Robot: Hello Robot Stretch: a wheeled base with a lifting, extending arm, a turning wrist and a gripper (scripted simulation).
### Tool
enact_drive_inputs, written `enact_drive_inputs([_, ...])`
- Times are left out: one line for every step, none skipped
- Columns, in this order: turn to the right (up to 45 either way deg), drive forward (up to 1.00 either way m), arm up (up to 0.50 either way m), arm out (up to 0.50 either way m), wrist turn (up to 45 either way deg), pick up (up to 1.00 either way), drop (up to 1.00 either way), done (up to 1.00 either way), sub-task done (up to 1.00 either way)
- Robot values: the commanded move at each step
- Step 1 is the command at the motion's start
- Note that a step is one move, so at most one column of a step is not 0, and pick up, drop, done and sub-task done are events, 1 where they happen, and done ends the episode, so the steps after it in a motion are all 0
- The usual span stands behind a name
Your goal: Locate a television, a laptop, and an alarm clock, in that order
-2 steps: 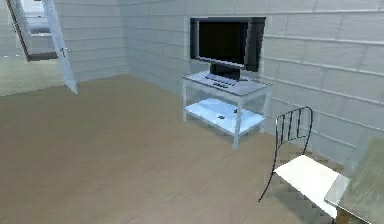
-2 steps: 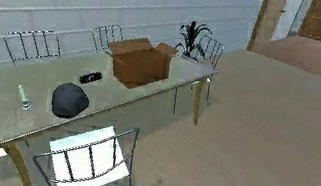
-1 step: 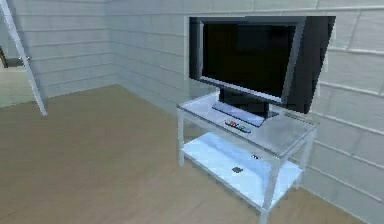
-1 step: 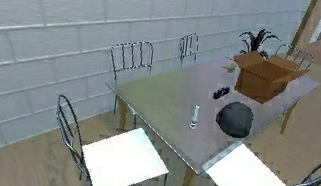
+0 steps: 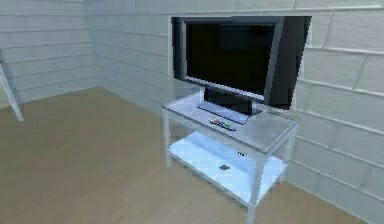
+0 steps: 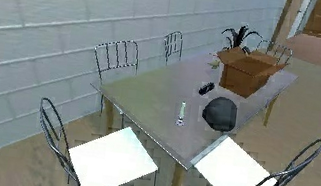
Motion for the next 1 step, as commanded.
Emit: enact_drive_inputs([3.0, 0.0, 0.0, 0.0, 0.0, 0.0, 0.0, 0.0, 0.0])
